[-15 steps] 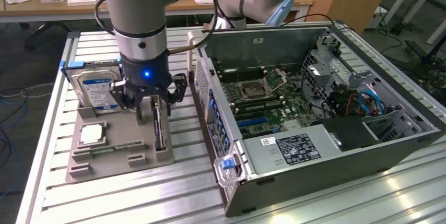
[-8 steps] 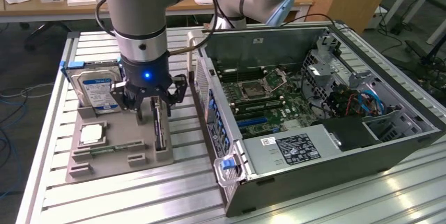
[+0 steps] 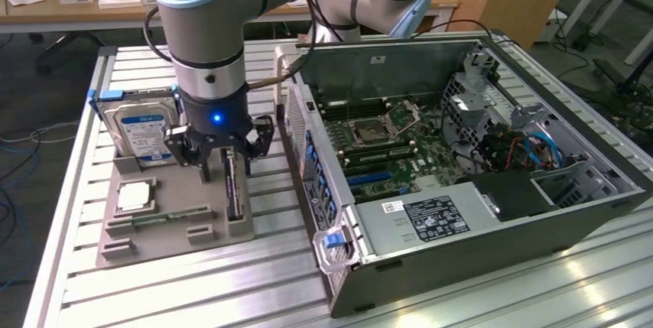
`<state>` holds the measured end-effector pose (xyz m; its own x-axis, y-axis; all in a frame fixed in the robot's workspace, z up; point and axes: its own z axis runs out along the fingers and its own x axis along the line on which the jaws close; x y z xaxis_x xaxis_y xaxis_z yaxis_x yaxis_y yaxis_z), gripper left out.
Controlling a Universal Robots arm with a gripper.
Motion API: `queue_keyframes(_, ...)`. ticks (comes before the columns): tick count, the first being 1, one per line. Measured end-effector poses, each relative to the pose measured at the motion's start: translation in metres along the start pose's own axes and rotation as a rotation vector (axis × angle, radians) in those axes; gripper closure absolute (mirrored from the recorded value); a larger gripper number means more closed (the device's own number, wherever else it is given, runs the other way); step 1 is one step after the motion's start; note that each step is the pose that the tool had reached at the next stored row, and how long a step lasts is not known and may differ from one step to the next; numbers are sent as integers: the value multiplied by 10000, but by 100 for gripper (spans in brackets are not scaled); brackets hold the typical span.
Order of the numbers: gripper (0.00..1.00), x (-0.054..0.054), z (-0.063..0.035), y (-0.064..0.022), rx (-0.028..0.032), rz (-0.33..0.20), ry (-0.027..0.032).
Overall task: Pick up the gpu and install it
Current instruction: 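Pick up the gpu and move the gpu toward the slot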
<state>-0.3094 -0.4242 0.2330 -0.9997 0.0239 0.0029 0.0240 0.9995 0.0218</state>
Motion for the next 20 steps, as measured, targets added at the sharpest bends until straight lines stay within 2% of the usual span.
queue_keyframes(13,35,-12,236,-5,0,44,6)
queue_keyframes(15,35,-14,269,-5,1,45,21)
queue_keyframes(20,35,-15,269,-5,1,44,26)
